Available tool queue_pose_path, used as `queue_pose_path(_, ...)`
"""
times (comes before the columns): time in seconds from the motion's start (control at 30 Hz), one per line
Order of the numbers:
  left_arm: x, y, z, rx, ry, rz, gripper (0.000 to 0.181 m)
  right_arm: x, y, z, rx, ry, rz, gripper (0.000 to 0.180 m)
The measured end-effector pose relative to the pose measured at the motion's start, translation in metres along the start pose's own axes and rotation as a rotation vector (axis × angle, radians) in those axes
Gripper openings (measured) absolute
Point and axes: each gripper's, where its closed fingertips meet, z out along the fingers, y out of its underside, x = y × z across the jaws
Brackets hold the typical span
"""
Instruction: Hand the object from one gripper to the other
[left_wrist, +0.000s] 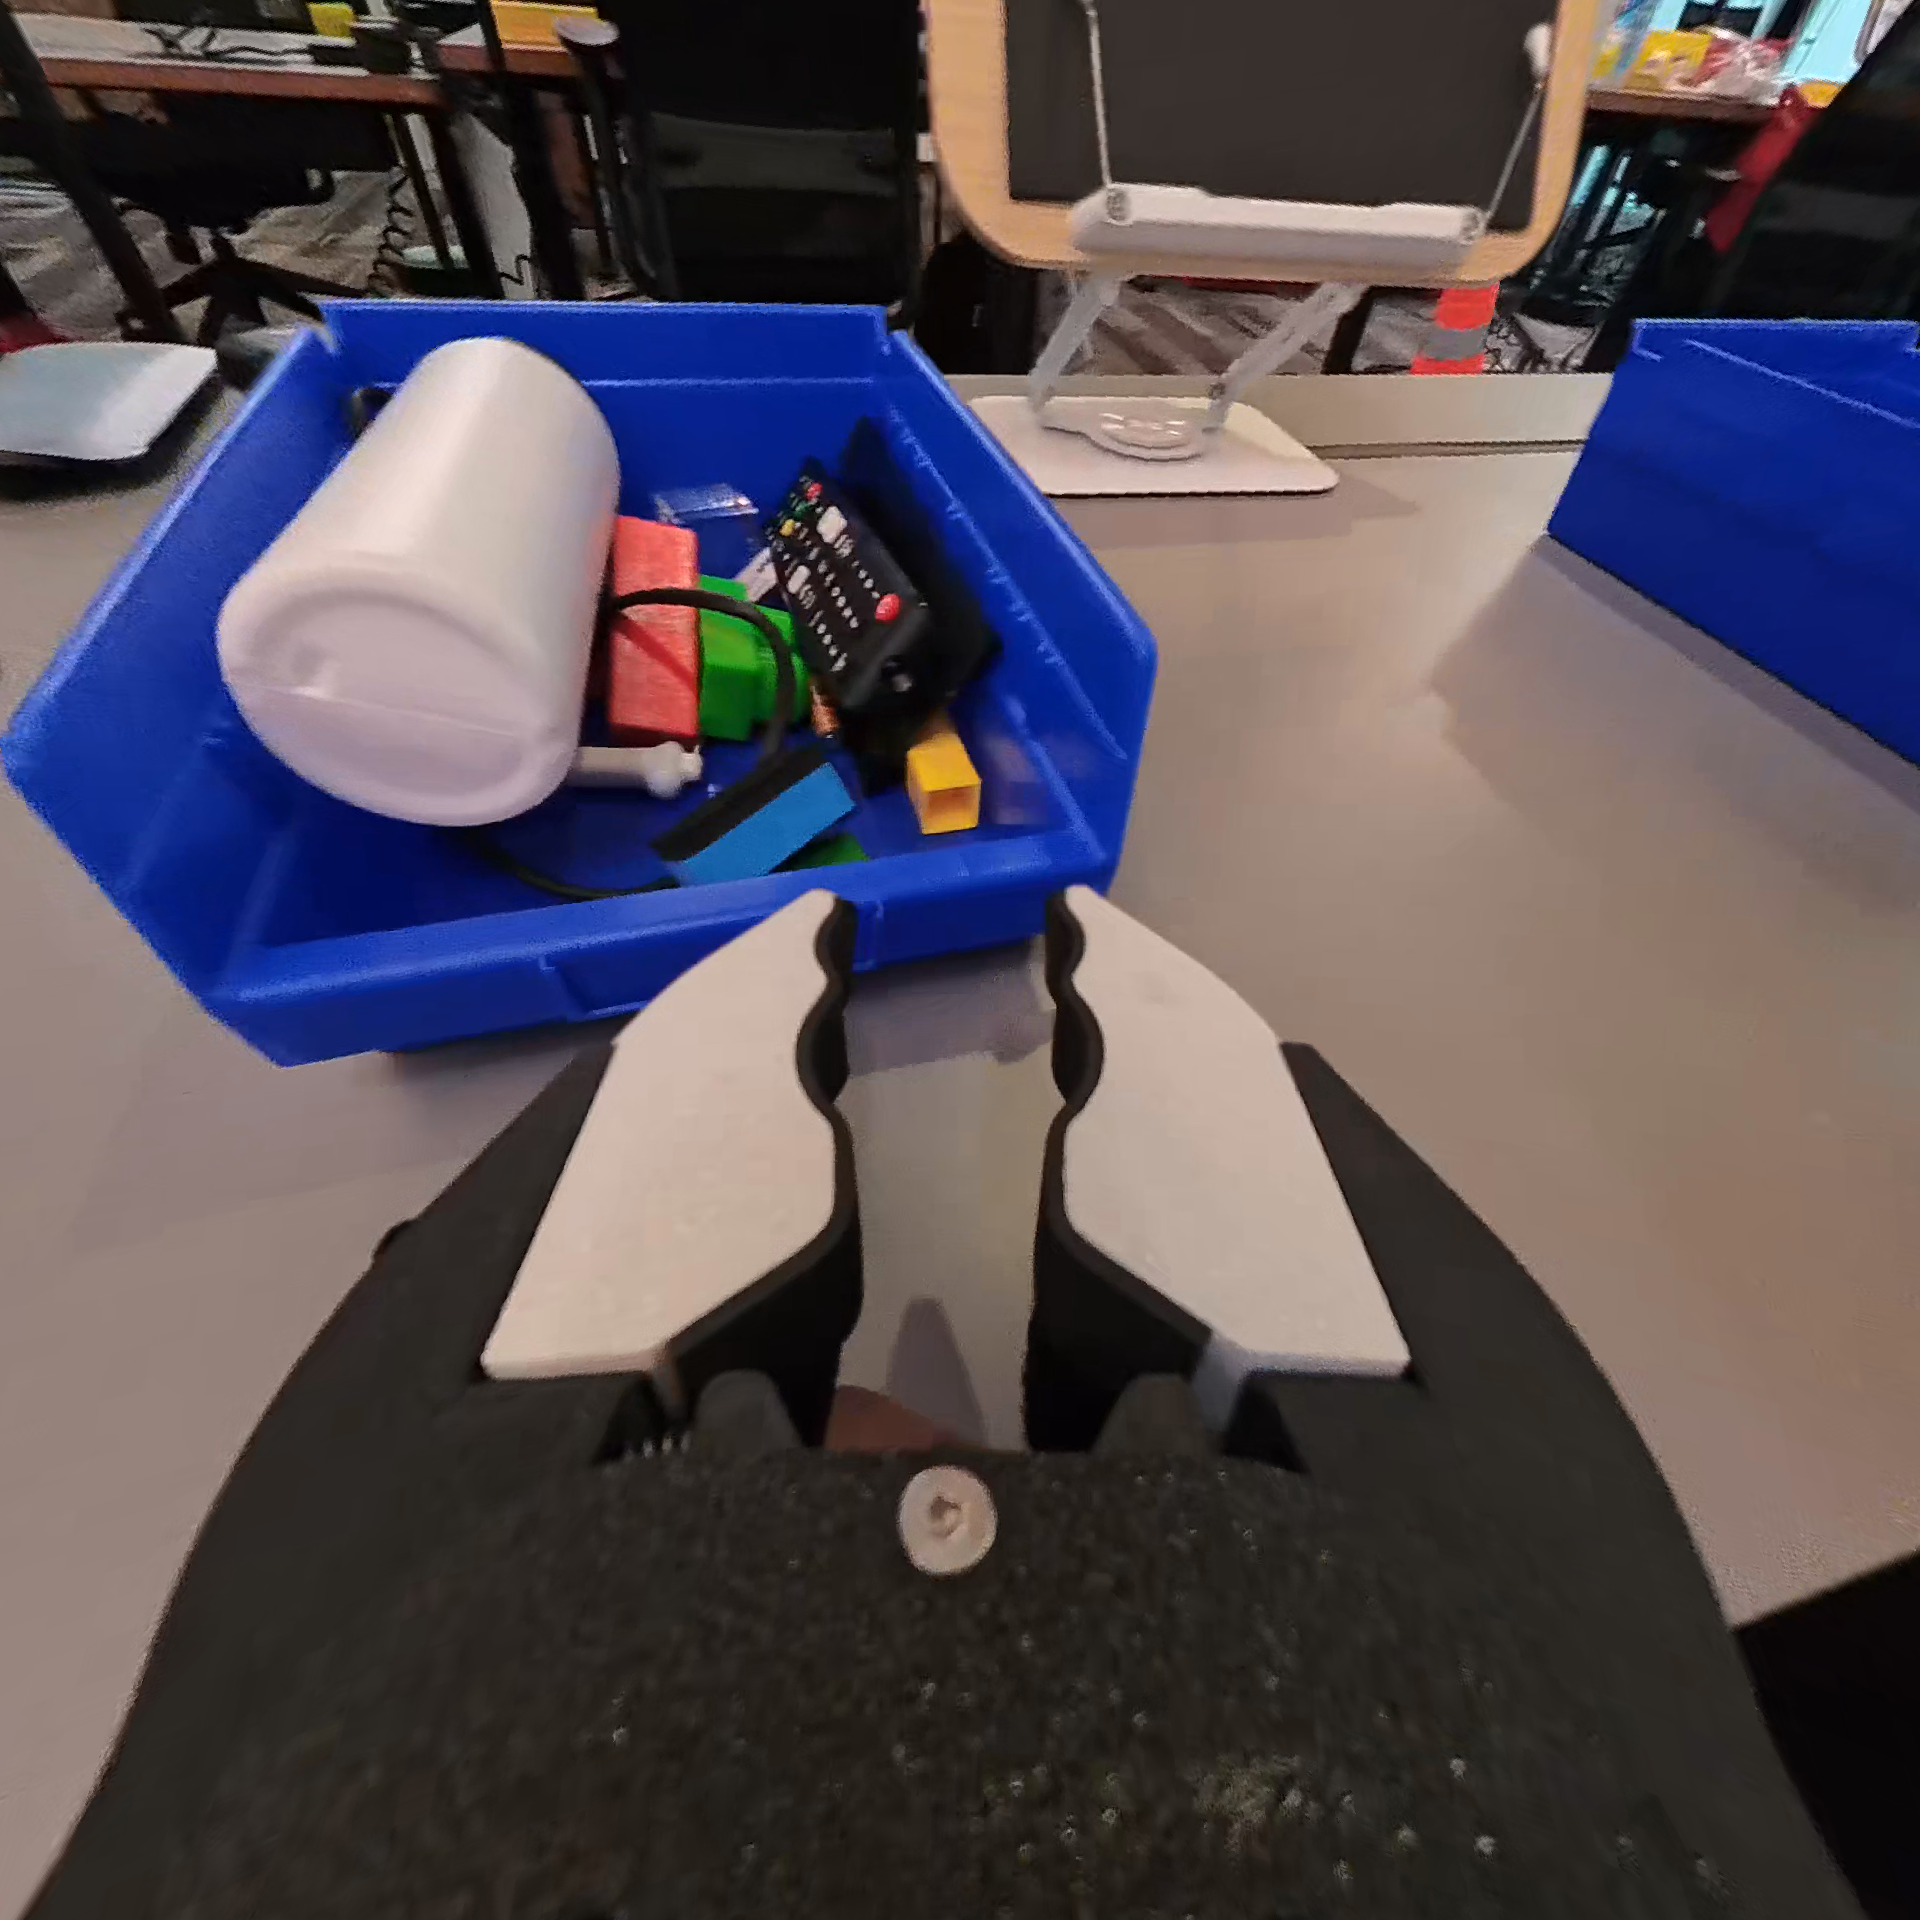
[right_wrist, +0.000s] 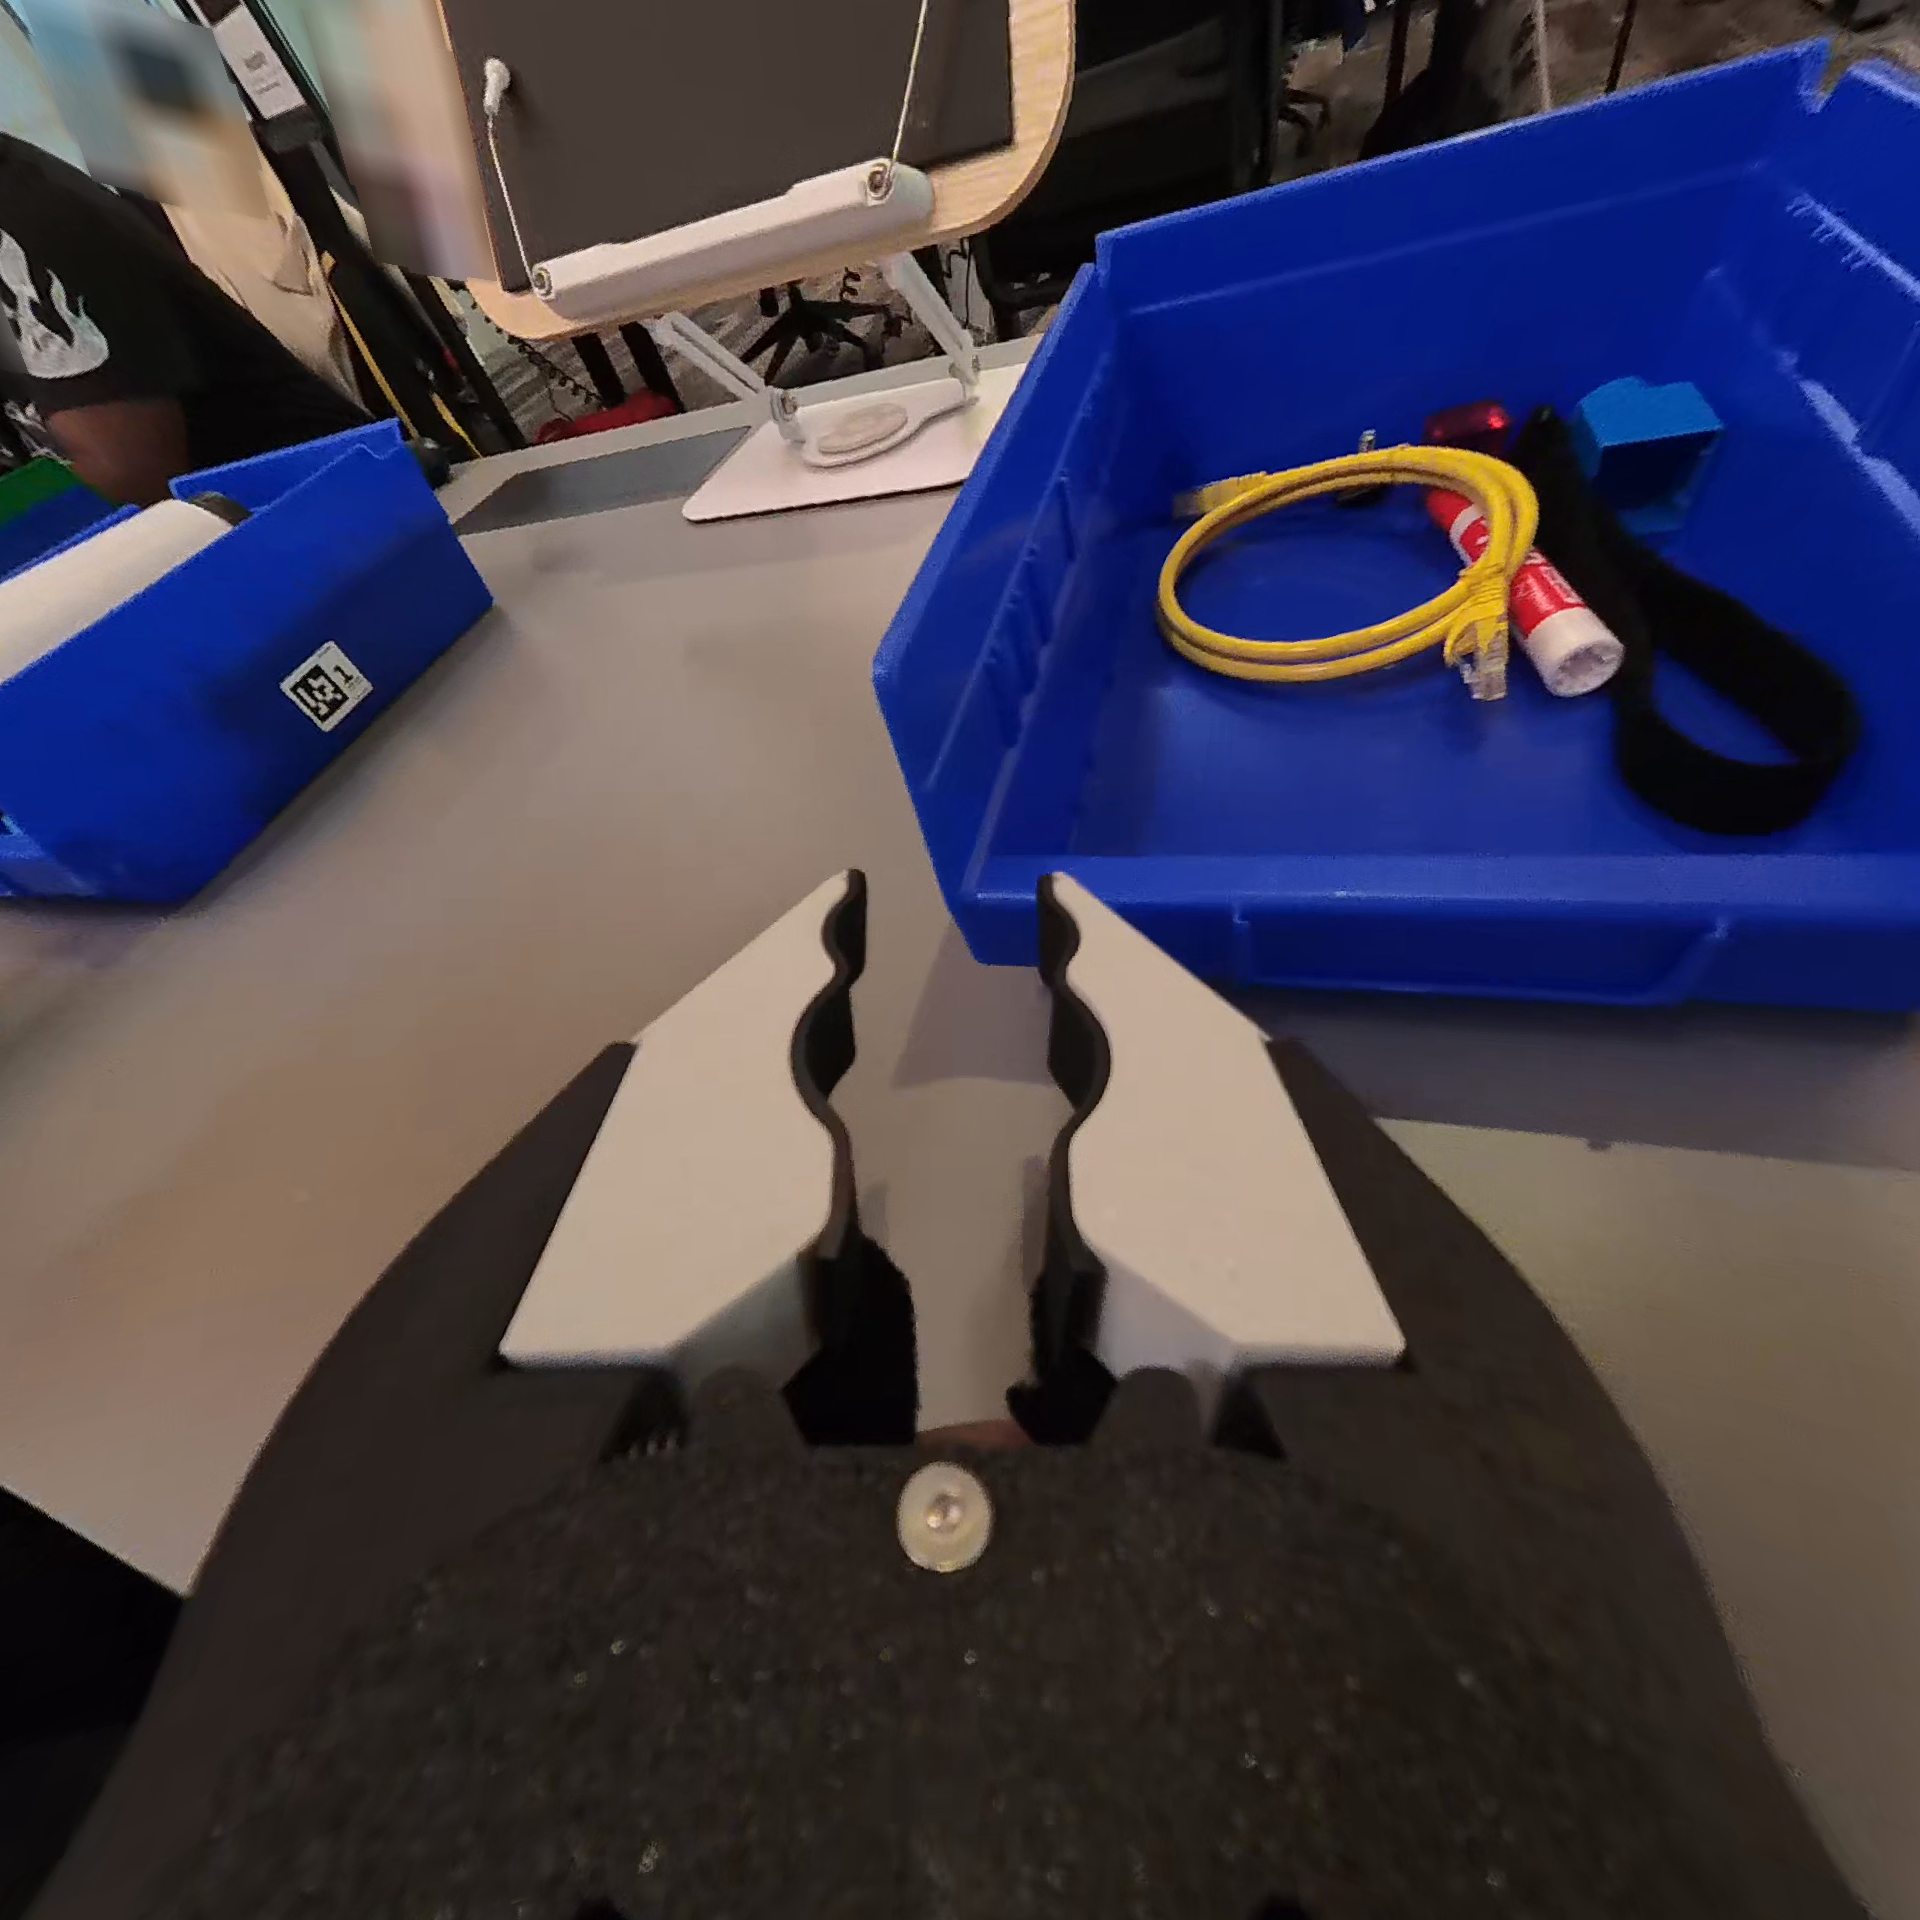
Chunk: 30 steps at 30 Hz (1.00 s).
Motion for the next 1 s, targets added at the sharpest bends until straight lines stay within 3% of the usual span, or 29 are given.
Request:
queue_pose_path(0.17,0.000,0.005,0.006,-0.028,0.056,-0.066,0.035,-0.006,0.002,0.002,-0.006,-0.007,-0.042,0.032)
queue_pose_path(0.33,0.042,0.007,0.004,-0.123,0.326,-0.014,0.037,-0.007,0.003,0.007,-0.011,-0.020,-0.033,0.031)
queue_pose_path(0.6,0.026,-0.030,0.003,-0.129,0.425,-0.004,0.032,-0.007,0.008,0.017,-0.037,-0.065,0.061,0.032)
queue_pose_path(0.7,0.001,-0.036,0.020,-0.245,0.380,0.152,0.034,-0.008,0.008,0.018,-0.039,-0.072,0.063,0.032)
queue_pose_path(0.87,-0.037,-0.041,0.059,-0.455,0.320,0.618,0.040,-0.013,0.009,0.021,-0.045,-0.089,0.064,0.032)
queue_pose_path(1.0,-0.049,-0.040,0.094,-0.625,0.396,0.921,0.034,-0.018,0.010,0.023,-0.053,-0.106,0.070,0.032)
